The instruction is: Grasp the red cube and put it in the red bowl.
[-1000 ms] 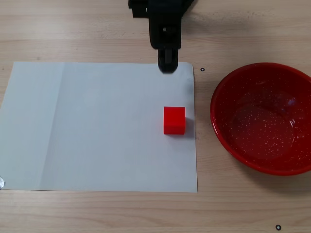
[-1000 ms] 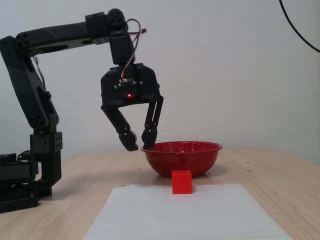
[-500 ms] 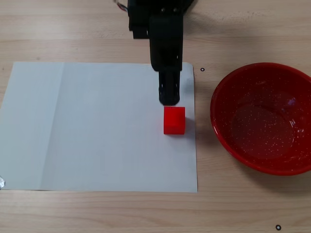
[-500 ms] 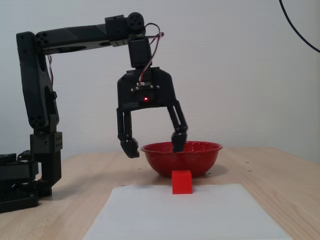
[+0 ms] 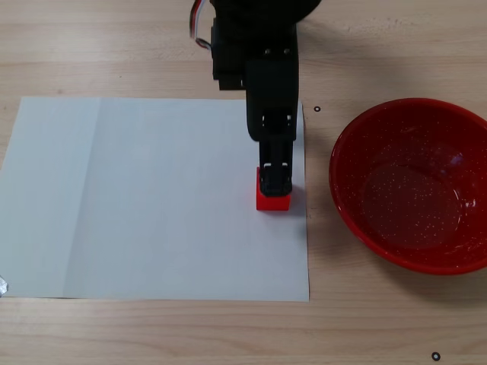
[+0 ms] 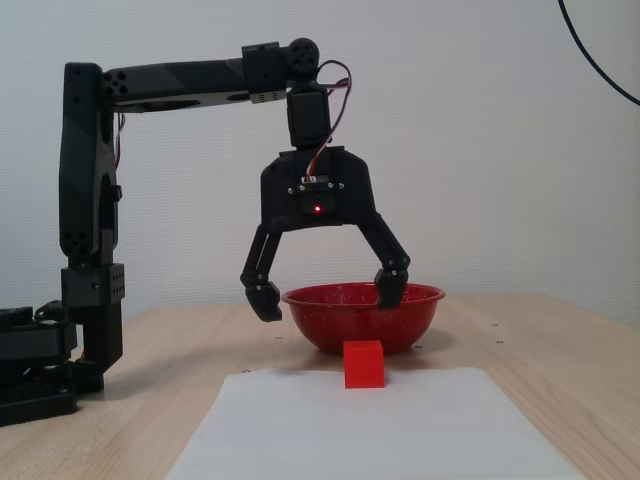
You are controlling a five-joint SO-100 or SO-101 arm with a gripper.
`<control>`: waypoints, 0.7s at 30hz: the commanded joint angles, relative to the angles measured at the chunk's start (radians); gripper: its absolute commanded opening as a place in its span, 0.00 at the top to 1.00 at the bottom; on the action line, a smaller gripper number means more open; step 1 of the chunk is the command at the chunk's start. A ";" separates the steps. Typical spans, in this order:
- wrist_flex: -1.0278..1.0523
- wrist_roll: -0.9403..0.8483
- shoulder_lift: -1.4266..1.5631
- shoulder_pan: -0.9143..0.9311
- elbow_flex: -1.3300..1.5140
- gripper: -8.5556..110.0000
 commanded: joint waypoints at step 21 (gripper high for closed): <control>-0.034 0.072 -0.135 -0.023 -0.227 0.44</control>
